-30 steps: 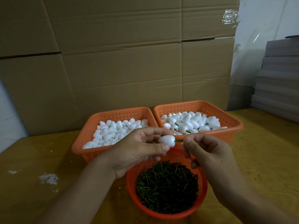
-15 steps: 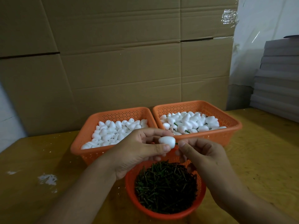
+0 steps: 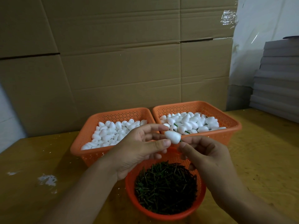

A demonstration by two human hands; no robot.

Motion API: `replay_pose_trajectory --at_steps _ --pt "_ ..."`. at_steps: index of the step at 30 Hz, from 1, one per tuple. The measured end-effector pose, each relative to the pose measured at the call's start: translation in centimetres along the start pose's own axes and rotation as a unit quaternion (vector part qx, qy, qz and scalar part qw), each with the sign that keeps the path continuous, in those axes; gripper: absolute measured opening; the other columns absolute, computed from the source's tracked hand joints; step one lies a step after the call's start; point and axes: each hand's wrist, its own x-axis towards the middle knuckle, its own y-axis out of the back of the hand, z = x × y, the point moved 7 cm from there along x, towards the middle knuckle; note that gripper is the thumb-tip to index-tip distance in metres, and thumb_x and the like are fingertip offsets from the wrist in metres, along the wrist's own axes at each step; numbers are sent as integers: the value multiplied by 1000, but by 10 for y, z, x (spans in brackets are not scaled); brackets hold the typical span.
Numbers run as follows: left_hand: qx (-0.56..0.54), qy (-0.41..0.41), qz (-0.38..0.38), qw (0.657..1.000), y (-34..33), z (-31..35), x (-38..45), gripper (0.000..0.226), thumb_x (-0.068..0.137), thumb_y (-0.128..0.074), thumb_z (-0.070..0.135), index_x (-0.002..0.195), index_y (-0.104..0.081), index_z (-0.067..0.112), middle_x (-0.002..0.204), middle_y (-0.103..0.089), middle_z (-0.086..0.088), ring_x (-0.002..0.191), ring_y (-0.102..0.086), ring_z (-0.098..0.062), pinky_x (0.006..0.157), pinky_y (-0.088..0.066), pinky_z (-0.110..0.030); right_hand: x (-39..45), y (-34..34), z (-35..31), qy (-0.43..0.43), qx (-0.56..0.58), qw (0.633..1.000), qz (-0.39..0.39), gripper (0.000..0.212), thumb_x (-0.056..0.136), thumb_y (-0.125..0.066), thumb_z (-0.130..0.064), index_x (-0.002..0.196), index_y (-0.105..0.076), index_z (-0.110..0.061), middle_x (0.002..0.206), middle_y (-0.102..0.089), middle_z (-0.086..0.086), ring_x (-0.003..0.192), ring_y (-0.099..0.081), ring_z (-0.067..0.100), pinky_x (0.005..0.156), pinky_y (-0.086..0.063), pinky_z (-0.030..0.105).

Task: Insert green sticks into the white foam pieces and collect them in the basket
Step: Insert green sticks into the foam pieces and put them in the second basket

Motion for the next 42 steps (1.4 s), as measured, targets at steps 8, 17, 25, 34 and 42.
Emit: replay_pose_trajectory --at_steps 8,17,25,34,42 --pt "6 -15 18 1000 0 1 0 27 69 -84 28 95 -77 24 97 -75 -6 80 -70 -13 71 -57 -24 -6 0 -12 137 -184 973 23 10 82 -77 -17 79 -75 -26 70 -71 -18 64 -68 3 53 -46 10" --pt "53 -22 17 998 3 3 0 29 67 -83 25 95 -78 21 101 -77 -11 80 -70 -14 73 -57 -23 -11 -3 -14 200 -221 954 3 11 89 -73 -26 80 -71 -32 68 -66 -13 54 -60 4 48 -36 6" --pt "76 -47 23 996 3 10 -2 28 69 -83 19 96 -76 16 99 -77 -8 79 -70 -14 71 -57 -21 -7 -3 -8 158 -180 971 -5 15 87 -73 -19 76 -71 -29 68 -69 -13 62 -65 6 52 -40 8" --pt "46 -20 13 999 -1 9 -4 29 71 -80 34 97 -77 23 99 -76 -5 82 -70 -13 74 -58 -26 -11 -2 -13 180 -180 967 28 13 82 -77 -16 84 -72 -28 78 -71 -18 67 -68 3 52 -44 8" --pt "35 -24 30 999 5 8 -2 25 69 -82 29 92 -79 20 94 -76 -5 78 -71 -13 71 -56 -22 -7 0 -8 142 -153 978 9 11 88 -71 -18 83 -73 -27 74 -71 -14 71 -68 7 56 -47 12"
